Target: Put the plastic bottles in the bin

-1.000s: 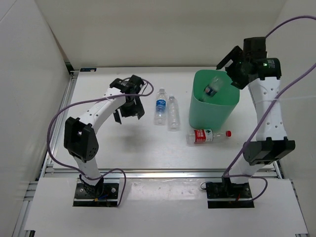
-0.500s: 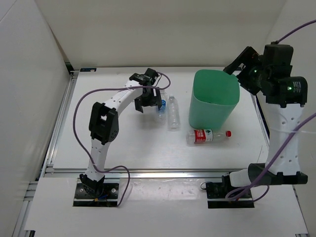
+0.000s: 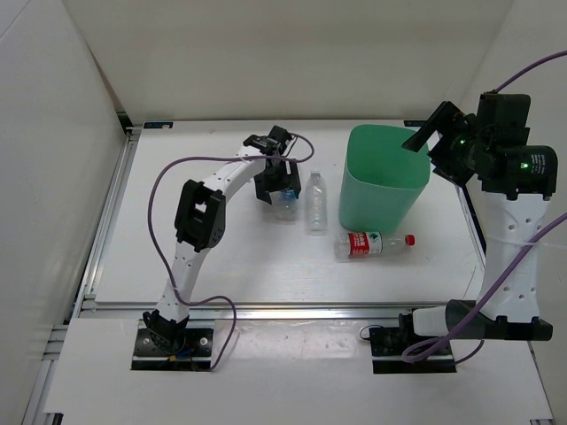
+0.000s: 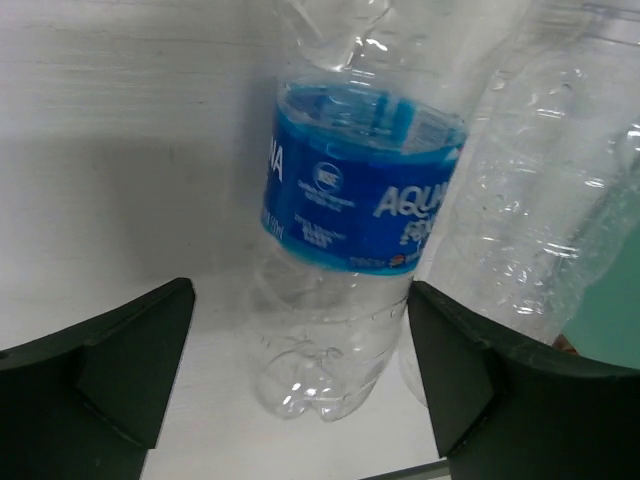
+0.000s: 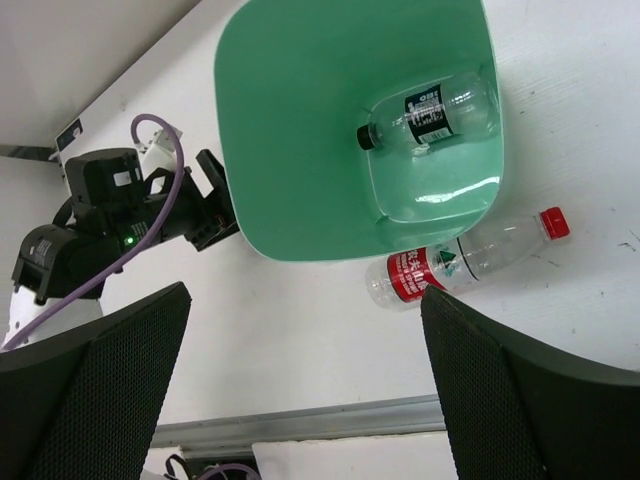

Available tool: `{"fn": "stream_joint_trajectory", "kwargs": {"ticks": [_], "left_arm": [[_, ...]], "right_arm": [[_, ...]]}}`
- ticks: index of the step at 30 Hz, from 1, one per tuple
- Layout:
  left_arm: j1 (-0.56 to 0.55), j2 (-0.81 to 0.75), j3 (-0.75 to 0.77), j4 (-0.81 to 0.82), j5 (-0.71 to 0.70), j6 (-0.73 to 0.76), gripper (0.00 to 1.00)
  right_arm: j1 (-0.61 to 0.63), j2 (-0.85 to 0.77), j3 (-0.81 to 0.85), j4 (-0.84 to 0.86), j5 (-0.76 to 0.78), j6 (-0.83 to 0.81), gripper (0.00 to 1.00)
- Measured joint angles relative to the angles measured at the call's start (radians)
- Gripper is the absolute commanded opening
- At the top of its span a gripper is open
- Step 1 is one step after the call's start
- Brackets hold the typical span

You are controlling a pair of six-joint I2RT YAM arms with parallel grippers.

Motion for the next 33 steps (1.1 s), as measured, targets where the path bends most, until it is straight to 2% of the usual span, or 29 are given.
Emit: {"fn": "stream_joint_trajectory", "kwargs": {"ticks": [1,2,4,6,10,14,17,19,22,24,26,29,33], "left_arm": [[0.000,0.010,0.000,0.003,0.005,-0.002,0.91],[0.000,0.016,0.000,0.007,0.011,-0.001,0.77],[0.000,0.031,-0.002,0.017,0.035,-0.006,0.59],[0.002,0.028,-0.008,0.027,0.045,-0.006,0.50],[0.004,0.010,-0.023,0.014,0.026,-0.013,0.48],[0.004,-0.051,0.004,-0.038,-0.022,-0.042,0.48],[0.006,-0.204,-0.010,0.037,-0.021,-0.052,0.54],[0.000,-0.343,-0.014,0.121,-0.021,-0.050,0.54],[-0.037,-0.452,0.132,0.204,-0.023,-0.022,0.55],[-0.089,-0.430,0.342,0.303,-0.009,0.005,0.61],[-0.153,-0.393,0.470,0.415,0.009,0.027,0.63],[-0.229,-0.371,0.468,0.542,0.043,0.031,0.63],[-0.266,-0.292,0.400,0.582,0.077,0.032,0.69]], "right_arm": [[-0.007,0.000,0.000,-0.004,-0.006,-0.003,1.00],[-0.014,0.000,-0.001,-0.006,-0.012,-0.006,1.00],[-0.029,-0.002,-0.007,-0.007,-0.025,-0.013,1.00],[-0.042,-0.002,-0.009,-0.011,-0.035,-0.016,1.00],[-0.058,-0.025,-0.056,-0.004,-0.059,-0.019,1.00],[-0.060,-0.074,-0.171,0.028,-0.079,-0.016,1.00],[-0.060,-0.110,-0.266,0.057,-0.098,-0.003,1.00],[-0.060,-0.126,-0.314,0.072,-0.106,0.010,1.00],[-0.064,-0.142,-0.362,0.097,-0.116,0.019,1.00],[-0.068,-0.150,-0.378,0.112,-0.122,0.024,1.00],[-0.074,-0.156,-0.380,0.120,-0.127,0.025,1.00],[-0.093,-0.161,-0.369,0.126,-0.131,0.020,1.00],[-0.135,-0.173,-0.349,0.127,-0.132,0.002,1.00]]}}
